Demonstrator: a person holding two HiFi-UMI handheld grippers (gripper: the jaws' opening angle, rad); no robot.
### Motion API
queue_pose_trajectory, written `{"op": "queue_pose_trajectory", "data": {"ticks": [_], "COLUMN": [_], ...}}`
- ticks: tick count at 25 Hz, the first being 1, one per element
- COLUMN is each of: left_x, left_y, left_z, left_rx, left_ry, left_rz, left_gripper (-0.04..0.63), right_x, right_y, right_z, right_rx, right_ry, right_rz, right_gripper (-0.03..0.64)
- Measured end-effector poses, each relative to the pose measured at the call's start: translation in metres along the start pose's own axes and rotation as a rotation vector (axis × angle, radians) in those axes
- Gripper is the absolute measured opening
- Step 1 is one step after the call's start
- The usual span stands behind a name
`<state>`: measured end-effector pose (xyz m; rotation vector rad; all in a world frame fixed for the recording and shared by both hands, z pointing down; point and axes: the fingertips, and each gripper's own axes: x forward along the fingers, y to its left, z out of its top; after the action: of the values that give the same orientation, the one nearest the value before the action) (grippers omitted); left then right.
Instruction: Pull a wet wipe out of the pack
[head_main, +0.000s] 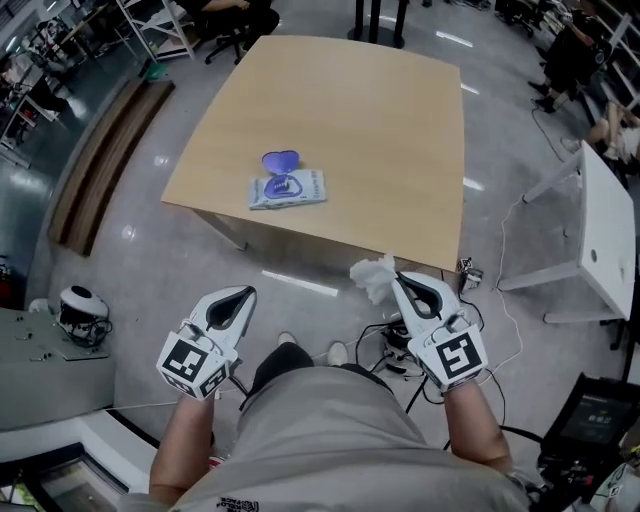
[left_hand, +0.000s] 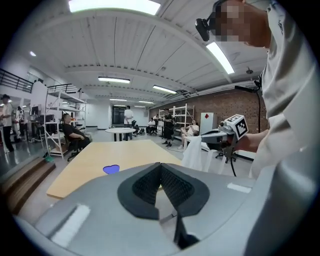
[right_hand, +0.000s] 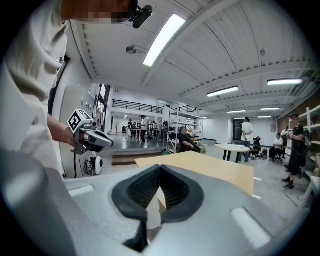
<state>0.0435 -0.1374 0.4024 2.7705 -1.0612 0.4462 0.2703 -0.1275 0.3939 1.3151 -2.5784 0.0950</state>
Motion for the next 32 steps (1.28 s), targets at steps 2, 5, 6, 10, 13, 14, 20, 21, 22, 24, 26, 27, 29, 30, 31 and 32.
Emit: {"op": "queue_pose_trajectory", "data": {"ticks": [2, 5, 6, 10, 13, 14, 20, 21, 22, 24, 26, 27, 29, 30, 31, 32], "left_x": [0.008, 0.012, 0.010, -0.025, -0.068, -0.081, -0.144, -0.155, -0.165, -0.187, -0.209, -0.220, -0.240, -0.249, -0.259, -0.267], "left_y": [-0.007, -0.010, -0.013, -0.036, -0.042, -0.041, -0.037, -0.036, -0.036, -0.038, -0.041, -0.043, -0.045, -0.047, -0.049, -0.051], "left_z": [0.005, 0.010, 0.011, 0.002, -0.006, -0.008, -0.023, -0.024, -0.024, -0.025, -0.026, -0.028, -0.035, -0.040, -0.046, -0.050], "left_rx": [0.014, 0.011, 0.010, 0.001, -0.013, -0.019, -0.035, -0.033, -0.032, -0.028, -0.015, -0.009, -0.008, -0.009, -0.008, -0.006], "left_ry": [-0.003, -0.012, -0.016, -0.043, -0.056, -0.061, -0.092, -0.100, -0.108, -0.120, -0.123, -0.123, -0.124, -0.124, -0.122, -0.121], "left_rz": [-0.011, -0.028, -0.032, -0.030, -0.022, -0.020, -0.039, -0.047, -0.056, -0.074, -0.093, -0.099, -0.108, -0.113, -0.120, -0.125], "left_gripper": [0.006, 0.006, 0.006, 0.006, 0.006, 0.006, 0.006, 0.006, 0.006, 0.006, 0.006, 0.006, 0.006, 0.006, 0.006, 0.006], "right_x": [-0.006, -0.011, -0.015, -0.035, -0.038, -0.037, -0.032, -0.032, -0.033, -0.035, -0.040, -0.042, -0.047, -0.050, -0.054, -0.058], "right_y": [-0.004, -0.004, 0.000, 0.033, 0.071, 0.082, 0.155, 0.167, 0.179, 0.202, 0.227, 0.240, 0.263, 0.273, 0.284, 0.294], "right_z": [-0.001, 0.001, 0.001, 0.000, 0.009, 0.013, 0.027, 0.031, 0.035, 0.042, 0.046, 0.046, 0.048, 0.050, 0.052, 0.053], "right_rx": [-0.005, 0.002, 0.004, -0.021, -0.049, -0.059, -0.064, -0.068, -0.071, -0.074, -0.076, -0.079, -0.086, -0.089, -0.089, -0.090], "right_ry": [-0.004, -0.003, -0.004, 0.009, 0.012, 0.019, -0.001, -0.001, -0.001, -0.004, -0.006, -0.004, -0.003, -0.007, -0.010, -0.013], "right_rz": [-0.014, -0.023, -0.019, -0.005, 0.008, 0.013, 0.051, 0.048, 0.044, 0.036, 0.030, 0.028, 0.024, 0.022, 0.018, 0.013], "right_gripper": [0.002, 0.002, 0.002, 0.002, 0.003, 0.002, 0.002, 0.002, 0.002, 0.003, 0.003, 0.002, 0.002, 0.002, 0.003, 0.002]}}
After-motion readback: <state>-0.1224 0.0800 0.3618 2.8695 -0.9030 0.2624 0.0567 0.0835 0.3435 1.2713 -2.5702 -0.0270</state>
